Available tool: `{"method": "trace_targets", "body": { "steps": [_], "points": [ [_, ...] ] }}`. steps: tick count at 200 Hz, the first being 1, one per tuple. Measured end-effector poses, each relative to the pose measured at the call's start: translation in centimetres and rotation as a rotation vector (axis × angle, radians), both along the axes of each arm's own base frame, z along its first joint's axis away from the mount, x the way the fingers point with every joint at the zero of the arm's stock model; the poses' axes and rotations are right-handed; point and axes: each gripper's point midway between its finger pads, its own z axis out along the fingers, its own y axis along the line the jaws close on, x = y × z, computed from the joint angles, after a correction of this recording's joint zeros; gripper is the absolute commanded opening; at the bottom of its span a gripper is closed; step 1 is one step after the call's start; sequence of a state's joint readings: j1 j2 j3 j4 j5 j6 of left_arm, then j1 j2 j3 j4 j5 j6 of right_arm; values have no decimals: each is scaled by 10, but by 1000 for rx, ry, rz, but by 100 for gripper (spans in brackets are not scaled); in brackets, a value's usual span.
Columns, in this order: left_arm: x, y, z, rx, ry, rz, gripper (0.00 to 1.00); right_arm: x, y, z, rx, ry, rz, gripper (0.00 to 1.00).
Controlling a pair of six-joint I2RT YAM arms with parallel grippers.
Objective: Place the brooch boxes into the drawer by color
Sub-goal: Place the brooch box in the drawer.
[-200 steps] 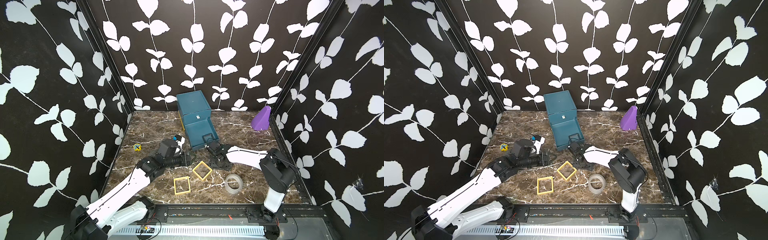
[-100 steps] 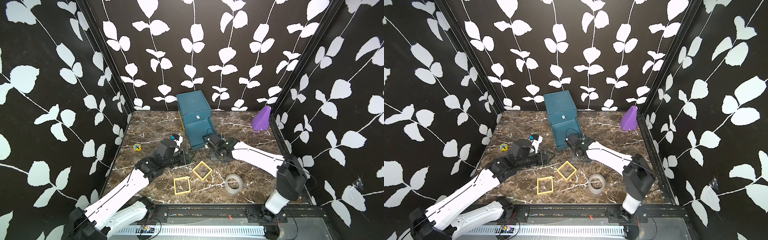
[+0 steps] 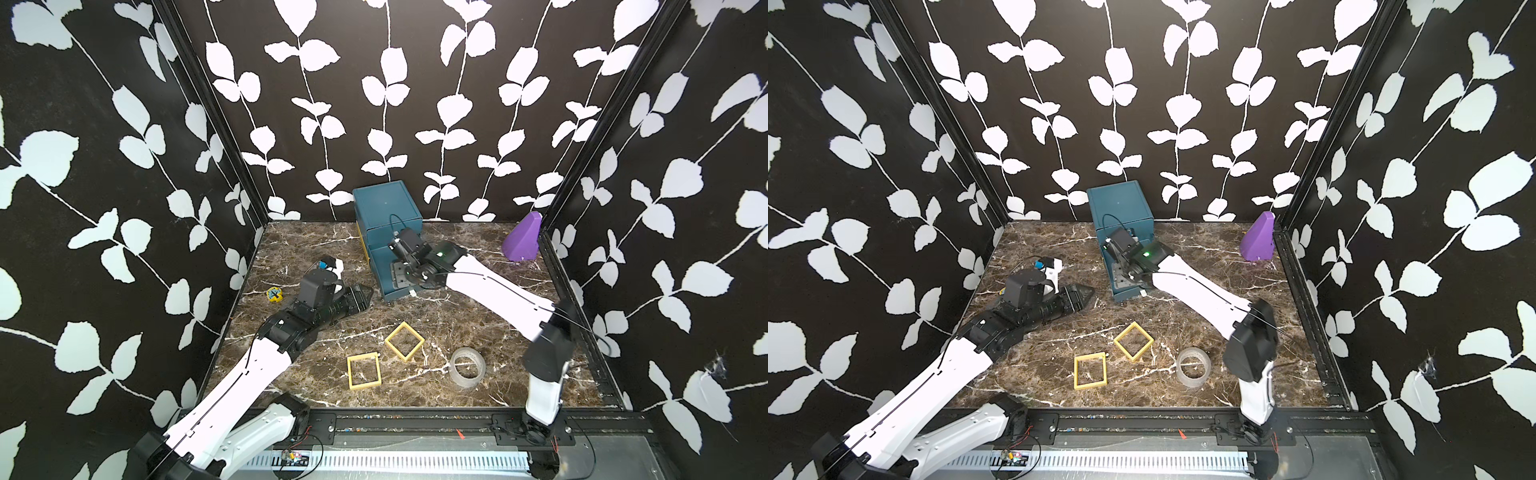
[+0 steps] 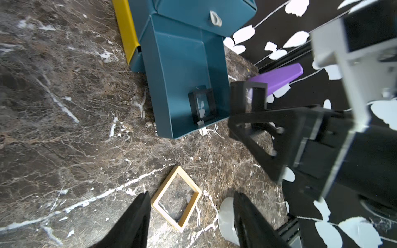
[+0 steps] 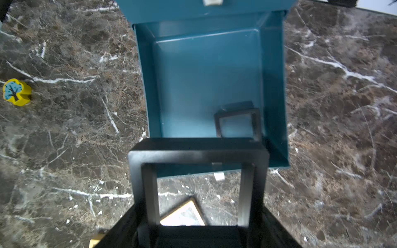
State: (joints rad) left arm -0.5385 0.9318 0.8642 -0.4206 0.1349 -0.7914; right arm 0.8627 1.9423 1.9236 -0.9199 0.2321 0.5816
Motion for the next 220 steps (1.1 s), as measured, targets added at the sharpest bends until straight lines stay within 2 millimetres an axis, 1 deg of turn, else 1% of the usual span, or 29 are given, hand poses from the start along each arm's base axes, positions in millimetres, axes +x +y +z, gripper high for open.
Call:
{"method": "trace_targets", "body": {
  "steps": [26,67,110,142,178,206,220],
  "points": [
    [3,3,3,-7,-3,15,60,11,15,-20,-19,31,28,59],
    [3,4,4,-12,-3,26,60,29,25,-47,-38,80,49,59],
    [4,5,13,-24,-20,32,60,43,31,-64,-36,118,66,59],
    [5,5,18,-30,-30,32,60,47,28,-73,-44,139,64,60],
    [5,5,18,-31,-29,32,60,45,31,-79,-37,160,72,63],
    [5,5,18,-32,-28,32,60,45,31,-88,-39,181,75,63],
    [4,5,18,-34,-27,32,60,45,30,-92,-42,190,72,66]
  ]
}}
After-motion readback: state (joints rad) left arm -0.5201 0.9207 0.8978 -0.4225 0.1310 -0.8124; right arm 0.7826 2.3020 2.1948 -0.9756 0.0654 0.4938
